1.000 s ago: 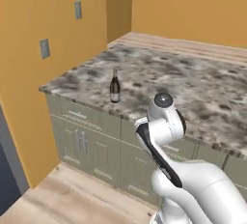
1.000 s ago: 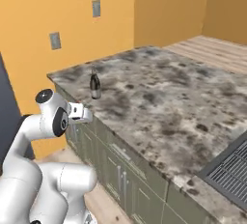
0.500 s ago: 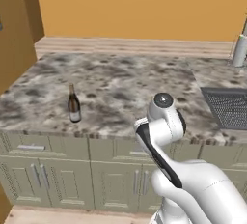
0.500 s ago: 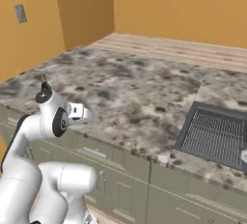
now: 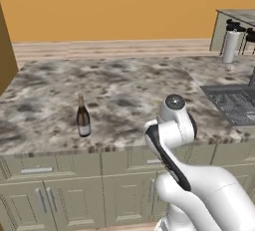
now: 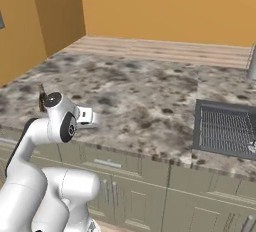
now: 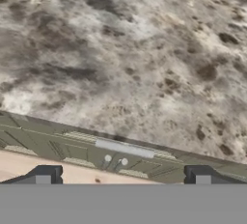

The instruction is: Place the drinks on the dining counter in a tight cluster.

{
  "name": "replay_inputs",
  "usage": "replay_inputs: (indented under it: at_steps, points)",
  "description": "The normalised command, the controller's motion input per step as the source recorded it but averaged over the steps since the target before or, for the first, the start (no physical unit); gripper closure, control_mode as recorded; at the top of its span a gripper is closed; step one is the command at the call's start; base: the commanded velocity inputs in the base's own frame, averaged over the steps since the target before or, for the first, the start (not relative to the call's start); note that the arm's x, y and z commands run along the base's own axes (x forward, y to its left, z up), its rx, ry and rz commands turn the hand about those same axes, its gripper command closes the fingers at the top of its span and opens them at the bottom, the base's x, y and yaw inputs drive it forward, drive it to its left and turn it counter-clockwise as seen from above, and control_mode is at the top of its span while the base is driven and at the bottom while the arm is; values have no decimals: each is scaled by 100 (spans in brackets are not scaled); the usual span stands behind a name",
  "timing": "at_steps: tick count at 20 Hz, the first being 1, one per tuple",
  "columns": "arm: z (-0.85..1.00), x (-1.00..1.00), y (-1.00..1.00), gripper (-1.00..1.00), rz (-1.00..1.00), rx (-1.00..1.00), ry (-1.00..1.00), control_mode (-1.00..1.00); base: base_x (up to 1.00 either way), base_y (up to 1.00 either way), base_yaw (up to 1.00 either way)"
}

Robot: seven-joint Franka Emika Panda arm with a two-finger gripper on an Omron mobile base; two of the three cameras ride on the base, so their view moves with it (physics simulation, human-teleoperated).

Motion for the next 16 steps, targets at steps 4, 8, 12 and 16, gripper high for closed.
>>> replay_inputs:
  at_steps: [4,8,12,16]
  points:
    - [0,0,0,-100,0,0,0,100,33,57,-26]
    - [0,0,0,-100,0,0,0,100,42,53,-24]
    - [0,0,0,-100,0,0,0,100,32,50,-24]
    - [0,0,0,-100,0,0,0,100,14,59,-27]
